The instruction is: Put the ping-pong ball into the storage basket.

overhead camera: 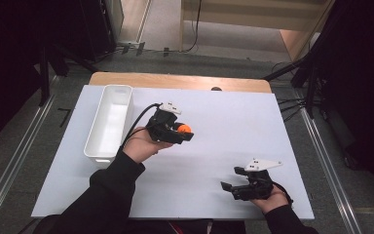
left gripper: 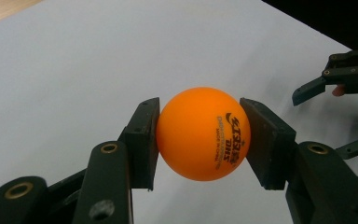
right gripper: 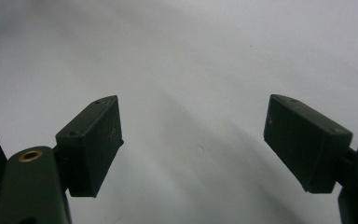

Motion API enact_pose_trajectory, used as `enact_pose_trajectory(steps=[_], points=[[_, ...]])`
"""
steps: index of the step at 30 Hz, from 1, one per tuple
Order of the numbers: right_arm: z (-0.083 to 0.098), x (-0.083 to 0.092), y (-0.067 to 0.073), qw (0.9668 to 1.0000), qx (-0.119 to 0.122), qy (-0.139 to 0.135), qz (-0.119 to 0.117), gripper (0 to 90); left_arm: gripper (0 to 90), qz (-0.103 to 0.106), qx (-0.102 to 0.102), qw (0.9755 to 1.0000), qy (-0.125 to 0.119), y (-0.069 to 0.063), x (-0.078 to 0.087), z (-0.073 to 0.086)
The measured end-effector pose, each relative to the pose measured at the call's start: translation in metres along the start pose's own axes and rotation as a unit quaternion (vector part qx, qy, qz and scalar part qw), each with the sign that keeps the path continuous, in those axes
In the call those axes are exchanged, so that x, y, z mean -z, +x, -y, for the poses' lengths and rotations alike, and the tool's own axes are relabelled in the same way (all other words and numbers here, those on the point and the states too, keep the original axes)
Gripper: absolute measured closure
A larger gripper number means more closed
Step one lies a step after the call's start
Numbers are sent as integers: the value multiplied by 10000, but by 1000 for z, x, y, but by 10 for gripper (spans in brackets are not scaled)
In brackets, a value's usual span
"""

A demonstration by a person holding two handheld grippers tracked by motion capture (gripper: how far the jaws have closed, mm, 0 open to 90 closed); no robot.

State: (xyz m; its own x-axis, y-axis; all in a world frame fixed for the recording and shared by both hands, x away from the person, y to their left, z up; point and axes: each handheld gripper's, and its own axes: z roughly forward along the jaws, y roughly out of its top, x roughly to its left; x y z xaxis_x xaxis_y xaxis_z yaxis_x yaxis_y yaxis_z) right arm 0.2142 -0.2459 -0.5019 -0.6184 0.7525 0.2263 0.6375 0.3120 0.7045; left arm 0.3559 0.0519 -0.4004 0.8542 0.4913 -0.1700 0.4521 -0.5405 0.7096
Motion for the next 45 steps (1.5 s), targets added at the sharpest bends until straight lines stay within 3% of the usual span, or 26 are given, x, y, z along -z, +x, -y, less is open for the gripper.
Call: enact_pose_trajectory(steps=[9, 14, 35, 45], points=[[0, 0, 0, 10000, -8, -1, 4, 181, 508, -167, 50, 9998, -26, 7, 7, 0], [0, 0, 0, 10000, 1, -3, 8, 181, 508, -239, 192, 9995, 1, 12, 10, 0], [0, 1, 0, 10000, -26, -6, 12, 181, 508, -494, 296, 9983, -133, 26, 27, 1], [0, 1, 0, 10000, -25, -6, 13, 181, 508, -504, 384, 9979, -154, 33, 34, 1]])
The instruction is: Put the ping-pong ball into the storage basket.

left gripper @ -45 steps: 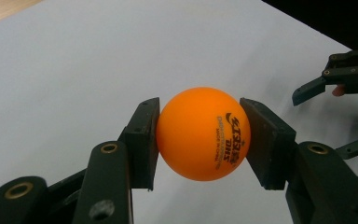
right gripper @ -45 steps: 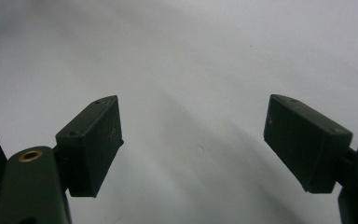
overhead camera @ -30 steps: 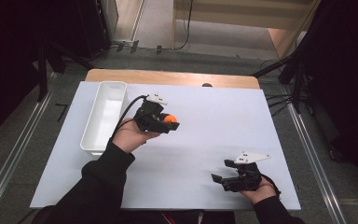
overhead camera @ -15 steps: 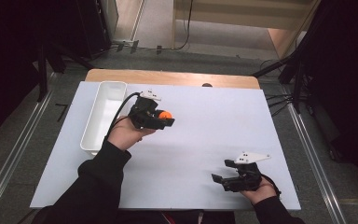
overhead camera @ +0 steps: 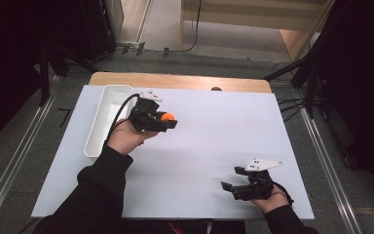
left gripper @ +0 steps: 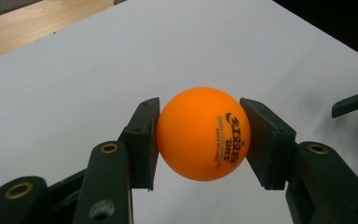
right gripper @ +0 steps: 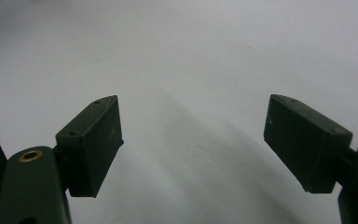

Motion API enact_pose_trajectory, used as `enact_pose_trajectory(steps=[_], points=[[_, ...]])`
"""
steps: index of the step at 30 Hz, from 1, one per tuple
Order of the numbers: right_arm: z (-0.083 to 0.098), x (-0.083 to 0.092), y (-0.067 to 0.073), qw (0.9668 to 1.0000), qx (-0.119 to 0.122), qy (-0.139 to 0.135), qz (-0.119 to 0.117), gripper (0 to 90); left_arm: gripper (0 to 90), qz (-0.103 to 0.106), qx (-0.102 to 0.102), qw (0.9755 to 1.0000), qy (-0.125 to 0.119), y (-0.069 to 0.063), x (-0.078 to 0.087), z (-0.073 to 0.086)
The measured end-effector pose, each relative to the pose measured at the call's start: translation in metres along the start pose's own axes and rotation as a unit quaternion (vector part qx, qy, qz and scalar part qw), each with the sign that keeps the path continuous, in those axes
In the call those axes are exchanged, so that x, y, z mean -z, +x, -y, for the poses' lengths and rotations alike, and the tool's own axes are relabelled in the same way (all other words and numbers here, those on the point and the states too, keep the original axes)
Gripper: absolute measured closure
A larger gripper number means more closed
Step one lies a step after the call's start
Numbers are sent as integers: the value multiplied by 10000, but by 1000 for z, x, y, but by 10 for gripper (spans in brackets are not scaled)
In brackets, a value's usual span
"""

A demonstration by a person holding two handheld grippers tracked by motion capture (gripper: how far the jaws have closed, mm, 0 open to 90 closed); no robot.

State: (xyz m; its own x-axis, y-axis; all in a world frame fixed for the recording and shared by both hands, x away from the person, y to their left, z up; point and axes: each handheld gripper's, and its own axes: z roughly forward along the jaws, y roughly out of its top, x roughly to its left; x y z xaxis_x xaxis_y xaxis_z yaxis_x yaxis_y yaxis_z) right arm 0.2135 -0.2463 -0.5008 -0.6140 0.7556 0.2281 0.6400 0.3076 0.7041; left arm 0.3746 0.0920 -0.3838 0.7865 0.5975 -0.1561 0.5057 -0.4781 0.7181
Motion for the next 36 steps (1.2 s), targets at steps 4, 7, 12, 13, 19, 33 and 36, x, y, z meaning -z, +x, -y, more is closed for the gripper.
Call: enact_pose_trajectory(steps=[4, 7, 12, 13, 19, 33, 36], points=[[0, 0, -1, 10000, 20, -21, 9, 180, 508, -55, 20, 10000, -20, 3, 3, 0], [0, 0, 0, 10000, 21, -18, -1, 181, 508, -90, 49, 9999, -15, 7, 5, 1], [0, 0, 0, 10000, -7, -5, -6, 181, 507, -207, 81, 9997, -29, 12, 8, 2], [0, 0, 0, 10000, -7, -6, -7, 181, 507, -218, 45, 9998, 3, 13, 9, 2], [-1, 0, 0, 10000, -12, 1, -2, 181, 508, -302, 81, 9995, -39, 17, 13, 2], [-3, -3, 0, 10000, 62, 9, -33, 181, 508, -522, 159, 9985, -31, 28, 20, 7], [-4, -3, 0, 10000, 81, 6, -30, 180, 507, -576, 160, 9982, -19, 30, 21, 8]])
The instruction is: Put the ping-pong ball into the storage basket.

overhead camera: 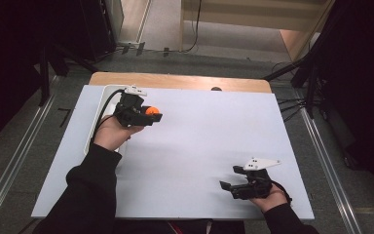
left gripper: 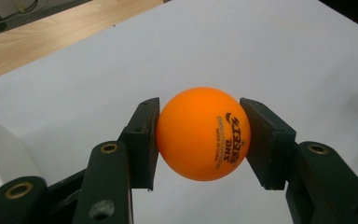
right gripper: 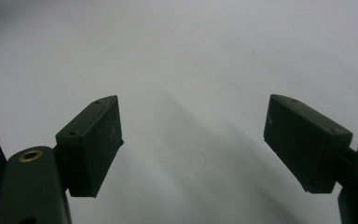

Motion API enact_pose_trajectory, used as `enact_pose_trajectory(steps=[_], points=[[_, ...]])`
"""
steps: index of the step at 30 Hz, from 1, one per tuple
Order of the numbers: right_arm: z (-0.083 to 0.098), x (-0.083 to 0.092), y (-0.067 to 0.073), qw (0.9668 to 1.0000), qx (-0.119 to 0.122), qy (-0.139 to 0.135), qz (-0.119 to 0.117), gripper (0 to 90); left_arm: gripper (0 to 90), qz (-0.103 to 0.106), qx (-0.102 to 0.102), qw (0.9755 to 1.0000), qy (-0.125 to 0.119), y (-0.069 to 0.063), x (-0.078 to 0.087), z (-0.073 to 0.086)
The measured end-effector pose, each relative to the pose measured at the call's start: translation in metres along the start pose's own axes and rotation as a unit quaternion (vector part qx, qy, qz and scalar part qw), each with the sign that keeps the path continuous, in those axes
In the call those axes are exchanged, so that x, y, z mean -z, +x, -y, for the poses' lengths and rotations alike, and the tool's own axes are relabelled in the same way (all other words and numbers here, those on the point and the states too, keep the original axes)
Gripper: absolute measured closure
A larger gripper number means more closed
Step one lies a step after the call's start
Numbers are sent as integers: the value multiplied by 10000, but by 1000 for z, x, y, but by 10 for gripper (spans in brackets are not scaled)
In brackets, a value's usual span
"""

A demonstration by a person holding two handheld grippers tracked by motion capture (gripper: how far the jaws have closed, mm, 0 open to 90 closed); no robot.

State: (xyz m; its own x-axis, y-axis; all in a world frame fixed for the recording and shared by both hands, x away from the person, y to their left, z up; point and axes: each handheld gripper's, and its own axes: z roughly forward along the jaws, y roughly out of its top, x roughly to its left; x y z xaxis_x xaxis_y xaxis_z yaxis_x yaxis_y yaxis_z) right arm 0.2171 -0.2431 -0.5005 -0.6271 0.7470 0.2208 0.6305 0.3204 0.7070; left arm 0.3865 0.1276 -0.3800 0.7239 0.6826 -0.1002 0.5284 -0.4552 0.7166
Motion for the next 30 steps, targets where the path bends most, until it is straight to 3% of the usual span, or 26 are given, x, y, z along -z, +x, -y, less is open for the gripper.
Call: enact_pose_trajectory(steps=[14, 22, 30], points=[[-1, -1, 0, 10000, 23, 14, -21, 181, 507, -43, 175, 9998, -68, 12, 6, 4], [-1, -1, 0, 10000, 25, 16, -23, 181, 507, -89, 164, 9998, -117, 20, 9, 6], [-1, -1, -1, 10000, 20, 18, -26, 181, 507, -237, 237, 9994, -105, 28, 12, 8]])
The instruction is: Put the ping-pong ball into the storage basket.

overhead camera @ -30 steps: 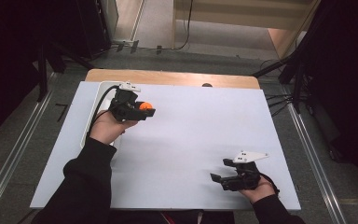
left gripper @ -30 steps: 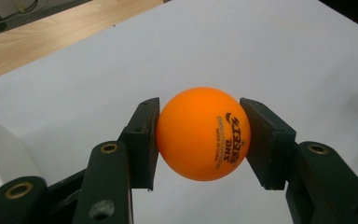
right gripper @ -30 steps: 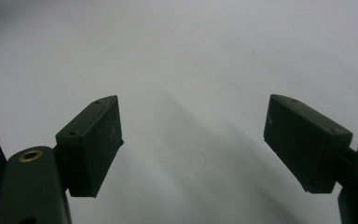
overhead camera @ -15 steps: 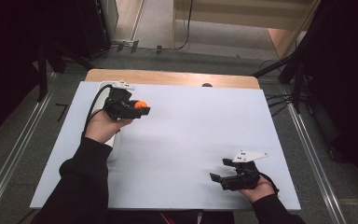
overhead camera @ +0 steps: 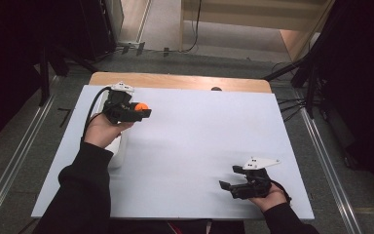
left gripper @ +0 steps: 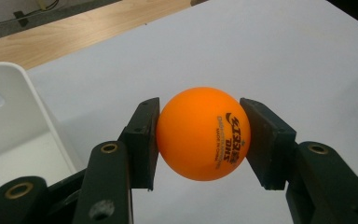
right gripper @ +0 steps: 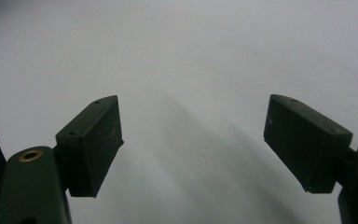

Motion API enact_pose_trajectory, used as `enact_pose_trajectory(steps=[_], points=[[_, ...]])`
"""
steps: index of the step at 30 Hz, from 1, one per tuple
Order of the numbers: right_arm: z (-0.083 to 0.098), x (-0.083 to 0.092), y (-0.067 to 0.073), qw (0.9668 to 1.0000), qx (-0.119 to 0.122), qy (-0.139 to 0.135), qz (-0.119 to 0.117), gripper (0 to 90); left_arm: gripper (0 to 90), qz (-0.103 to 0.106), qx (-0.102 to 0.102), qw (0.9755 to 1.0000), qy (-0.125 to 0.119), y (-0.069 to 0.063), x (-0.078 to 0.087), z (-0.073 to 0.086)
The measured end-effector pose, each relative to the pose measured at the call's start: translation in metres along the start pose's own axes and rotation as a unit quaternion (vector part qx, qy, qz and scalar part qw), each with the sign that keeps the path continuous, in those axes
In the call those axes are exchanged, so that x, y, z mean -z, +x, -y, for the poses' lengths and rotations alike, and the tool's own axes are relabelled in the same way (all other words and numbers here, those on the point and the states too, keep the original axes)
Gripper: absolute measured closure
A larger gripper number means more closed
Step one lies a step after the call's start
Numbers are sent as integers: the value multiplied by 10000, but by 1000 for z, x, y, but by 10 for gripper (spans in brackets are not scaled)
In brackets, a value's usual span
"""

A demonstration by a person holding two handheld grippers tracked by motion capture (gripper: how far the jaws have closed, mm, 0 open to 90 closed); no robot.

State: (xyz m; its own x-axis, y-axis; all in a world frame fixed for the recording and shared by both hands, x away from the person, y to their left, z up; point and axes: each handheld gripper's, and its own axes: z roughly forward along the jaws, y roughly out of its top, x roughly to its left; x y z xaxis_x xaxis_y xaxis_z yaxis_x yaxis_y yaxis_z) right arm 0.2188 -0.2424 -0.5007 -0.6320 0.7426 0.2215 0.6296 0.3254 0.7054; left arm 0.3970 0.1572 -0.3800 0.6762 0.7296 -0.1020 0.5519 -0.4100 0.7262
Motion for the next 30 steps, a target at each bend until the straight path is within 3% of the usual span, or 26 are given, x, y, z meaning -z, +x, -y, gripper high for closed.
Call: enact_pose_trajectory(steps=[11, 30], points=[[0, 0, 0, 10000, -4, 0, 8, 181, 507, -294, 125, 9995, -20, 9, 7, 1], [0, 0, 0, 10000, -5, 3, -3, 181, 507, -534, 398, 9978, -63, 29, 15, 6]])
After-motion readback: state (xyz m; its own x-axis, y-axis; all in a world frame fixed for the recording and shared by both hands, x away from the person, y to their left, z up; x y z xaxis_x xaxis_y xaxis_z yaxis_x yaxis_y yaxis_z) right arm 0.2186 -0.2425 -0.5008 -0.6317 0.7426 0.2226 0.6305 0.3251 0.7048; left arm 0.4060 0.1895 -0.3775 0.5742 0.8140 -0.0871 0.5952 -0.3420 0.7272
